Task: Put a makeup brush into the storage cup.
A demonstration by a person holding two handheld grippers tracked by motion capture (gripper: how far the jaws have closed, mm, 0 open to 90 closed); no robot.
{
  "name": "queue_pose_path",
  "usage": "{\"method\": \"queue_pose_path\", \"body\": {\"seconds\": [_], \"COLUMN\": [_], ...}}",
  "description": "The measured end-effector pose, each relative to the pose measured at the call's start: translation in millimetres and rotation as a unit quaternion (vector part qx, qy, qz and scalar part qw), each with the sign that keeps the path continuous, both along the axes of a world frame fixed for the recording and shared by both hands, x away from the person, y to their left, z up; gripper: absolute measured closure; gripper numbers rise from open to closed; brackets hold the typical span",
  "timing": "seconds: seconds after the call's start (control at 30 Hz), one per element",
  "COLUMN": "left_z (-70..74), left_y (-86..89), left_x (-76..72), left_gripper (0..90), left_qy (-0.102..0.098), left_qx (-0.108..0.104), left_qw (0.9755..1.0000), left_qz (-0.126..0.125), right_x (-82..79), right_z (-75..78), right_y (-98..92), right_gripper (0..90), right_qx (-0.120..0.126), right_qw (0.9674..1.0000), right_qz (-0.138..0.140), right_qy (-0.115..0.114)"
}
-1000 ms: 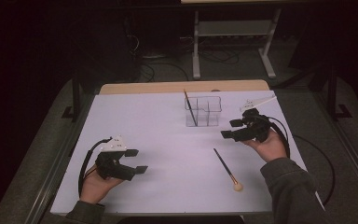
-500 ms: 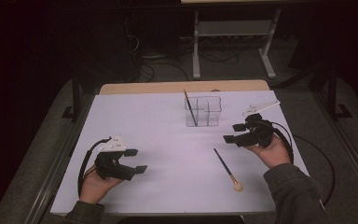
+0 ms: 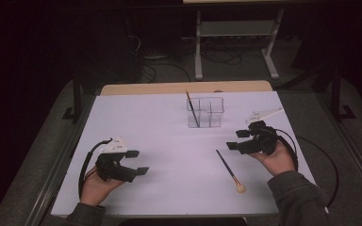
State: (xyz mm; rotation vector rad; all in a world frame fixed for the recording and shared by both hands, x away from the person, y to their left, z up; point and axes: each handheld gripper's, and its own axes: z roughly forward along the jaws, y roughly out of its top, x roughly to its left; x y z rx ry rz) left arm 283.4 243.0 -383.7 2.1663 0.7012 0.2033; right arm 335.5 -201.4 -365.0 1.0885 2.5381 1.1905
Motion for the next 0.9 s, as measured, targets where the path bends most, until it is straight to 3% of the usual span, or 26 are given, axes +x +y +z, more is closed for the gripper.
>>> {"method": "queue_pose_path", "body": {"seconds": [0.9], "left_z": [-0.6], "left_y": [0.0], "left_x": [0.3], "left_gripper": [26.5], "left_qy": [-0.003], "left_qx": [0.001], "left_qw": [1.0], "left_qz": [-0.001], "right_x": [-16.9], "right_z": [-11.3], "right_y": [2.9], "right_gripper": [33.9], "right_qx": [-0.008], "right_qw": [0.9999], "right_qz": [-0.002], "right_qy": [0.009]}}
